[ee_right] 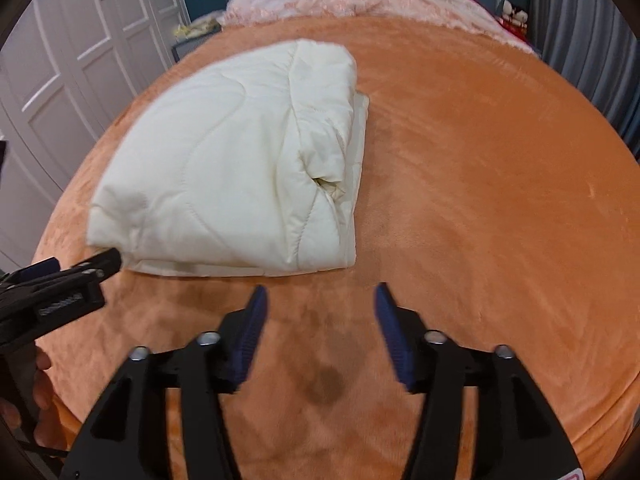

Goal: Fold large clothes

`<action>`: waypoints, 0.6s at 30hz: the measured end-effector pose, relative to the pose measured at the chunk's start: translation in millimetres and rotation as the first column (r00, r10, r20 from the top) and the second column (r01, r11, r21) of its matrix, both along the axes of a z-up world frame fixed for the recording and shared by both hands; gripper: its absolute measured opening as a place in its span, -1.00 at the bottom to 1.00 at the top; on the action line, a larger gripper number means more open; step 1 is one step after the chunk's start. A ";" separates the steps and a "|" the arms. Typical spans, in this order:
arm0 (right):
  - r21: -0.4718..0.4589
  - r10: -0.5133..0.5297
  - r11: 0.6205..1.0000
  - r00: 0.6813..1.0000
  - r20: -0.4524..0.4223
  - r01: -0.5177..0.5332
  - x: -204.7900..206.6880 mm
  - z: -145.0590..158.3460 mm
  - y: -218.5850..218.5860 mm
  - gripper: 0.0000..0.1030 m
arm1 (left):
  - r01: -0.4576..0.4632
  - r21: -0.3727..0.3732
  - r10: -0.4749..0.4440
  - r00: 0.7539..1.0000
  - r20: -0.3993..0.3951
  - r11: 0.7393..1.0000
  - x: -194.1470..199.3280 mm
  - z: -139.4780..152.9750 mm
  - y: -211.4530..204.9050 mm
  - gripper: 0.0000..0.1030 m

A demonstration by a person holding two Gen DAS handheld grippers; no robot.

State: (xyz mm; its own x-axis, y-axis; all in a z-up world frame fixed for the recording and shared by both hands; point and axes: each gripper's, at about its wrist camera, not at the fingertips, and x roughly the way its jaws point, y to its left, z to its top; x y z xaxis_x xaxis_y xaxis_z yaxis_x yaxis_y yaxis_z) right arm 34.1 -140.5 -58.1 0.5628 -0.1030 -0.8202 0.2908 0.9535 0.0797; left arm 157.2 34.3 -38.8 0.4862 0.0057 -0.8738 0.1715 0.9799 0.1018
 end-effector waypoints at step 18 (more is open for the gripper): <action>-0.184 0.027 0.983 0.982 0.189 0.009 -58.0 19.6 41.1 0.60 | 0.046 0.022 -0.049 0.986 0.160 0.999 -81.6 3.3 -3.3 0.89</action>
State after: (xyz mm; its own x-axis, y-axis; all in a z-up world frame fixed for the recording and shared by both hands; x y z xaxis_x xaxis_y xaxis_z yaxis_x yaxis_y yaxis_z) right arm -23.9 -99.5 -38.5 0.7083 -0.2357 -0.6654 0.2784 0.9595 -0.0436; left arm 75.6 31.0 -35.5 0.6206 -0.0059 -0.7841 0.1979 0.9688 0.1493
